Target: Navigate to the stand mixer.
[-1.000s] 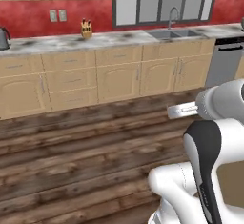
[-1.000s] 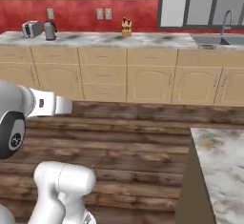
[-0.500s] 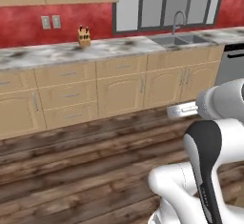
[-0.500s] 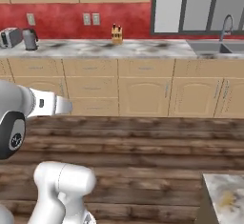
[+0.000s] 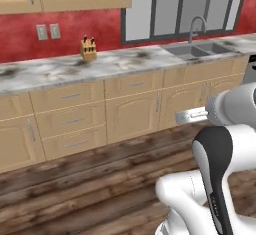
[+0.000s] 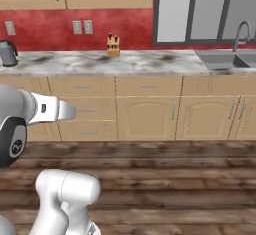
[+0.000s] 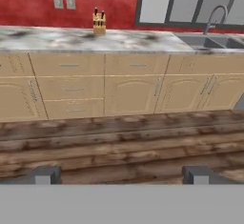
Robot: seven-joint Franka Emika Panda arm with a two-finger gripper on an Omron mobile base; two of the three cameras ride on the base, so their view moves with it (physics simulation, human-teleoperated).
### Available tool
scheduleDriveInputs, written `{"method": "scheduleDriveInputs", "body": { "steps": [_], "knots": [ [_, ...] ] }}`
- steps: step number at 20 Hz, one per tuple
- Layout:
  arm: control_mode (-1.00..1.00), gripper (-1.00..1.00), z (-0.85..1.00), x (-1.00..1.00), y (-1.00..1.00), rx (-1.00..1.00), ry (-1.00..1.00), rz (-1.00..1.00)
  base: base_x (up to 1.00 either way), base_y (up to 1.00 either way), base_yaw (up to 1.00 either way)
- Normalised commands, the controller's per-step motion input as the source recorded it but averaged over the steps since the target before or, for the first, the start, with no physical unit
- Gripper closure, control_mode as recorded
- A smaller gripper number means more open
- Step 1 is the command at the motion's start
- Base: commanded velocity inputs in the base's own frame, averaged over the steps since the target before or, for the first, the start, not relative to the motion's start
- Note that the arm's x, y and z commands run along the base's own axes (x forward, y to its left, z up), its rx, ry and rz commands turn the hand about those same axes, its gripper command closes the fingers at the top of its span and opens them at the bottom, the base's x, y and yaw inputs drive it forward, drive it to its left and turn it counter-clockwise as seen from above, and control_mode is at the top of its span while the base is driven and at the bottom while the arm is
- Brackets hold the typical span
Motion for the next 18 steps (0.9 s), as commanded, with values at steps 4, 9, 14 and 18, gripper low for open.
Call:
{"method": "scheduleDriveInputs", "body": {
  "steps": [4, 9, 14, 18],
  "knots": [
    [1.0, -1.0, 0.0, 0.0, 0.0, 0.0, 0.0, 0.0, 1.0, -0.05, -0.06],
    [1.0, -1.0, 0.0, 0.0, 0.0, 0.0, 0.0, 0.0, 1.0, -0.43, 0.0],
    [1.0, -1.0, 0.0, 0.0, 0.0, 0.0, 0.0, 0.0, 1.0, -0.81, 0.07],
    [1.0, -1.0, 0.0, 0.0, 0.0, 0.0, 0.0, 0.0, 1.0, -1.0, 0.17]
  ]
}}
